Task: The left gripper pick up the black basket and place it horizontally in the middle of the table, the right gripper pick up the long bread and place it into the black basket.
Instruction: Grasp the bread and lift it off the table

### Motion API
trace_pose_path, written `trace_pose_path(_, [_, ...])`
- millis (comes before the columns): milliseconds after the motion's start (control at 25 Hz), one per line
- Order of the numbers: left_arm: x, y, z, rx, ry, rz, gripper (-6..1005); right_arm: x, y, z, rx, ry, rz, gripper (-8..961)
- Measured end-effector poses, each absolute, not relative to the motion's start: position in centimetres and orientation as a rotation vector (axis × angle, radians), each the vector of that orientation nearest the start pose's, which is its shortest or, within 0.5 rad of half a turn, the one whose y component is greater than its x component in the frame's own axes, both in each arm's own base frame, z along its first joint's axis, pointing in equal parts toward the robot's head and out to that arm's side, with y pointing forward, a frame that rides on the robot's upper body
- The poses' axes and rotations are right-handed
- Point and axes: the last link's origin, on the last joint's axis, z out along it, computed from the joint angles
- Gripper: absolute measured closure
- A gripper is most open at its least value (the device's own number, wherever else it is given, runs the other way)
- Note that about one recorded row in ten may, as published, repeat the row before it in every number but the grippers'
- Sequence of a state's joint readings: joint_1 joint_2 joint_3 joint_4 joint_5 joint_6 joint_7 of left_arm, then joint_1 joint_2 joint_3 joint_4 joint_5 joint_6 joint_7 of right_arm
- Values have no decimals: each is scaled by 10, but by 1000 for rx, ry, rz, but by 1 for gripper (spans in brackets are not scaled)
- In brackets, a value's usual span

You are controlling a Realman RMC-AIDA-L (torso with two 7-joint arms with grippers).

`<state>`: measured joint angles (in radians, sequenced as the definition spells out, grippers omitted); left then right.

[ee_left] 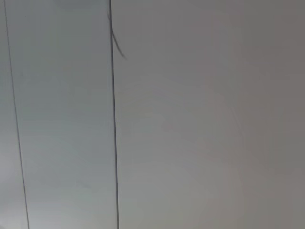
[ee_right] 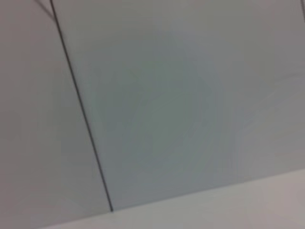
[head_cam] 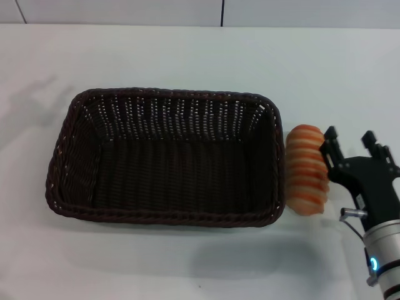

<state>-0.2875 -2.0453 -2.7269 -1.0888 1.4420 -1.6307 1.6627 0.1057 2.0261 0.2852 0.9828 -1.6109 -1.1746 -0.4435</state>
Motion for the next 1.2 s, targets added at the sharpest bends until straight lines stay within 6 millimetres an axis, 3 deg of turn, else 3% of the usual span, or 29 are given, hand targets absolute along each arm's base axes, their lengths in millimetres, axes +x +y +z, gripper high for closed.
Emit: trace_pose_path(1200, [-282,290,182,-1972,-375,-1069,569,267,219,-128,-1679,958,616,295])
